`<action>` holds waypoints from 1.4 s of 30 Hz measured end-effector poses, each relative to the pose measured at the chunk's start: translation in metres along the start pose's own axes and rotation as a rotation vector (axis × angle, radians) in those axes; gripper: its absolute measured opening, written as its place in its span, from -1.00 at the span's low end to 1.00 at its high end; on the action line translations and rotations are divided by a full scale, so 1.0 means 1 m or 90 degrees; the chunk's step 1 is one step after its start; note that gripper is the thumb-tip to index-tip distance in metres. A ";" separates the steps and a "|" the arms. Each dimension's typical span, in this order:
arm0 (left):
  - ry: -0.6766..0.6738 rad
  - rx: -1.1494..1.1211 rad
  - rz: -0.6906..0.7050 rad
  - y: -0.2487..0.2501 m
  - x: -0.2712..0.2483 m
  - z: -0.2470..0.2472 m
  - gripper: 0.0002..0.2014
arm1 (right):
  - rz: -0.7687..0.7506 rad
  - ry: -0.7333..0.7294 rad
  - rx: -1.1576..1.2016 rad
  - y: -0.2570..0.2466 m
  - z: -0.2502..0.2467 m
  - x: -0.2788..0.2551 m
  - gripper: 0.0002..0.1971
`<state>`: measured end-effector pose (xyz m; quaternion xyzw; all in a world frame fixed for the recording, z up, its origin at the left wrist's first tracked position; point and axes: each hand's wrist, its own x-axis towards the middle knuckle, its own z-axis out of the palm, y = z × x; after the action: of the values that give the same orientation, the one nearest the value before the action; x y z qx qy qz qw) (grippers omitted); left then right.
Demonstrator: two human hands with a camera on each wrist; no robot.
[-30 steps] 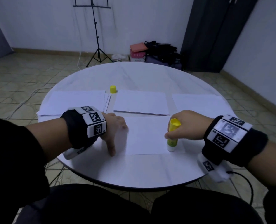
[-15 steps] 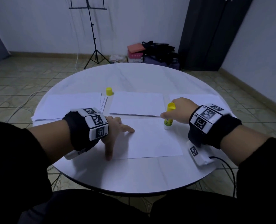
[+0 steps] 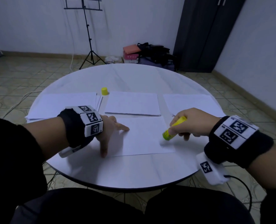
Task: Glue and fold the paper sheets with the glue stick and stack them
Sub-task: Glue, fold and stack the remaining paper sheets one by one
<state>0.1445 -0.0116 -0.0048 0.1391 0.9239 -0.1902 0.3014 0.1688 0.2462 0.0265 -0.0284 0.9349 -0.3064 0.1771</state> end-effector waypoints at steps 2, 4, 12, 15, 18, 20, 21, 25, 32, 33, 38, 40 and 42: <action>0.000 -0.014 0.001 -0.002 -0.001 0.001 0.24 | 0.012 0.030 0.082 0.011 -0.004 0.005 -0.75; 0.007 -0.033 0.003 -0.005 -0.001 0.002 0.22 | 0.040 0.065 0.155 0.021 -0.004 0.015 -0.71; 0.042 -0.044 0.031 -0.008 -0.007 0.007 0.10 | 0.094 0.195 0.227 0.031 -0.004 0.048 -0.66; 0.048 -0.039 0.053 -0.009 -0.005 0.008 0.08 | 0.142 0.173 0.164 0.029 -0.002 0.054 -0.65; 0.047 -0.049 0.068 -0.010 -0.004 0.012 0.06 | 0.163 0.168 0.136 0.029 0.003 0.056 -0.68; 0.054 -0.058 0.073 -0.011 -0.004 0.014 0.02 | 0.179 0.168 0.136 0.028 0.006 0.056 -0.59; 0.059 -0.063 0.075 -0.011 -0.004 0.016 0.01 | 0.191 0.168 0.132 0.026 0.007 0.054 -0.55; 0.080 -0.104 0.071 -0.018 -0.006 0.020 -0.03 | 0.276 0.170 0.084 0.019 0.008 0.043 -0.36; 0.131 -0.190 -0.006 -0.066 -0.006 0.028 -0.15 | 0.099 -0.018 -0.101 -0.049 0.051 0.007 -0.76; 0.130 -0.195 -0.035 -0.078 -0.004 0.029 -0.18 | 0.060 -0.030 -0.113 -0.064 0.058 0.010 -0.76; 0.110 -0.174 -0.182 -0.133 0.002 0.035 -0.45 | -0.057 -0.068 -0.213 -0.142 0.084 0.072 -0.76; 0.100 -0.154 -0.205 -0.156 0.007 0.042 -0.53 | -0.082 -0.053 -0.244 -0.166 0.095 0.105 -0.80; 0.076 -0.154 -0.209 -0.173 0.014 0.049 -0.60 | -0.106 -0.040 -0.261 -0.187 0.108 0.138 -0.88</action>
<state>0.0945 -0.1847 -0.0038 -0.0396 0.9666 -0.1156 0.2254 0.0670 0.0122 0.0114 -0.1504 0.9661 -0.1221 0.1708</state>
